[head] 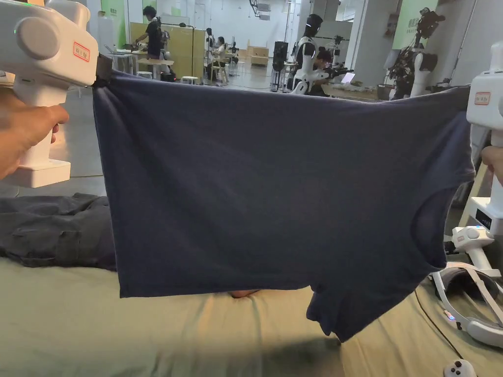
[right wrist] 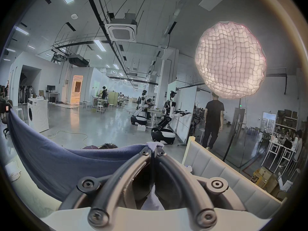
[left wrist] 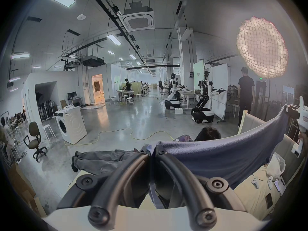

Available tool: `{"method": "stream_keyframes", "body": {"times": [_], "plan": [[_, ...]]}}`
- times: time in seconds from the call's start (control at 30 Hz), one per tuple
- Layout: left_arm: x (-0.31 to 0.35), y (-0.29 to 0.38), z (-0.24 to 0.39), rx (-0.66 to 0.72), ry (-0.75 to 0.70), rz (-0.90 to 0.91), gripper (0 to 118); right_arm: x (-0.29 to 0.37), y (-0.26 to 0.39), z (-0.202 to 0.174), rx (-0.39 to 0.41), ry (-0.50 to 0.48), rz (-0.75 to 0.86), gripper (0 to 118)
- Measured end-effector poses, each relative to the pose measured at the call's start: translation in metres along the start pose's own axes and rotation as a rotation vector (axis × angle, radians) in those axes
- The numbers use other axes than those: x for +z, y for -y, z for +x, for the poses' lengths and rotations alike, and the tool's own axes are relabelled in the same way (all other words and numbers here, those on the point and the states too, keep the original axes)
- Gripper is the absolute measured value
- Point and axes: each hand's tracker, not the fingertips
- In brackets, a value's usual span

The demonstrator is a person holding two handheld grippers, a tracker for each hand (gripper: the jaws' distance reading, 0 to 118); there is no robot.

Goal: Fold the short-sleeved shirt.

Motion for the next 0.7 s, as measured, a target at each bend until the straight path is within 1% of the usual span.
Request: {"method": "stream_keyframes", "body": {"times": [0.1, 0.2, 0.37, 0.57, 0.7], "plan": [[-0.01, 0.02, -0.002, -0.015, -0.014, -0.011, 6, -0.002, 0.02, -0.006, 0.002, -0.013, -0.013, 2], [-0.01, 0.047, 0.0, 0.011, -0.004, -0.052, 6, -0.003, 0.051, -0.01, -0.007, -0.039, -0.047, 2], [-0.011, 0.119, -0.005, 0.049, 0.033, -0.122, 6, 0.009, 0.115, -0.013, -0.014, -0.06, -0.136, 2], [0.011, 0.203, -0.006, 0.088, 0.082, -0.181, 6, 0.055, 0.182, -0.011, -0.005, -0.066, -0.189, 2], [0.032, 0.235, -0.01, 0.118, 0.1, -0.193, 6, 0.09, 0.205, -0.008, 0.001, -0.077, -0.217, 2]]}}
